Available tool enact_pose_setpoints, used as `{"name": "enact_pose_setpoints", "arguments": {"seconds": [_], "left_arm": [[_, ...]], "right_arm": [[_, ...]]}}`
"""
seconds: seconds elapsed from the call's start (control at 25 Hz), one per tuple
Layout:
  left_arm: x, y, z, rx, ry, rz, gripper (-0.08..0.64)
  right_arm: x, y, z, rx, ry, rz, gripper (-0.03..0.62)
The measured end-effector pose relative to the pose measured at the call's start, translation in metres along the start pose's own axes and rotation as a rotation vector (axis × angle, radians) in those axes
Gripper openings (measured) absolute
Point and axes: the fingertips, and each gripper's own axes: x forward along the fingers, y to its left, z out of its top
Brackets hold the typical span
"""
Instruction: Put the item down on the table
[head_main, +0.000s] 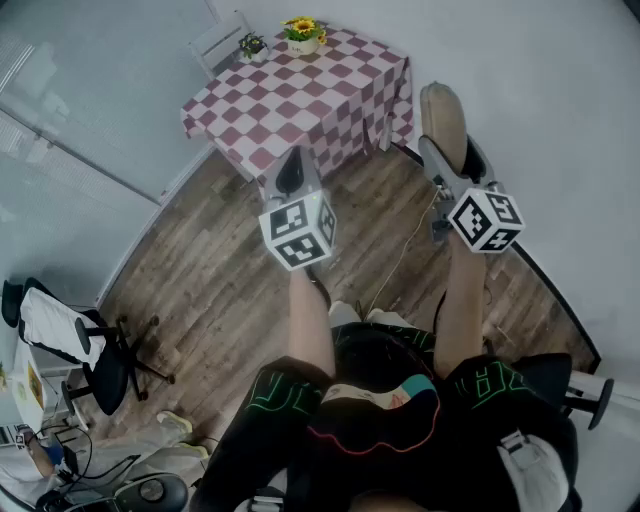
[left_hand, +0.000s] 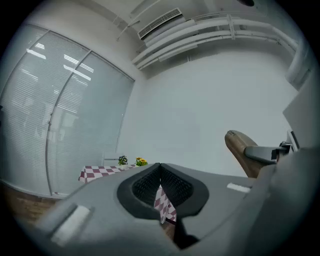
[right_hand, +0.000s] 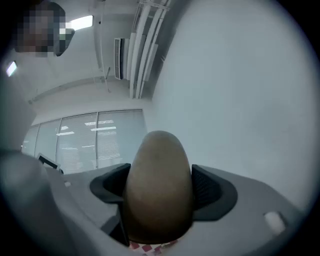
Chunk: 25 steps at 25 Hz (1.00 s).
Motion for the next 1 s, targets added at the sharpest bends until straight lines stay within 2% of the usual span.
{"name": "enact_pose_setpoints", "arguments": {"seconds": [0.44,0.68,1.0], "left_arm": [[0.017,0.000,0.011,0.020,-0.025,-0.003,0.009],[0.032,-0.010,0.017,0.029,-0.029,-0.027,0.009],[0.038,-0.018,0.032,0.047,-0.078,-0.012,0.009]], "right_arm": [[0.017,-0.010,0.013,-0.032,-0.014,-0.012,0.383],[0.022,-0.024,0.025,-0.012,-0.028,-0.010,0.383],[0.023,-0.040,0.034,0.007,-0.054,0.016,0.383]]}}
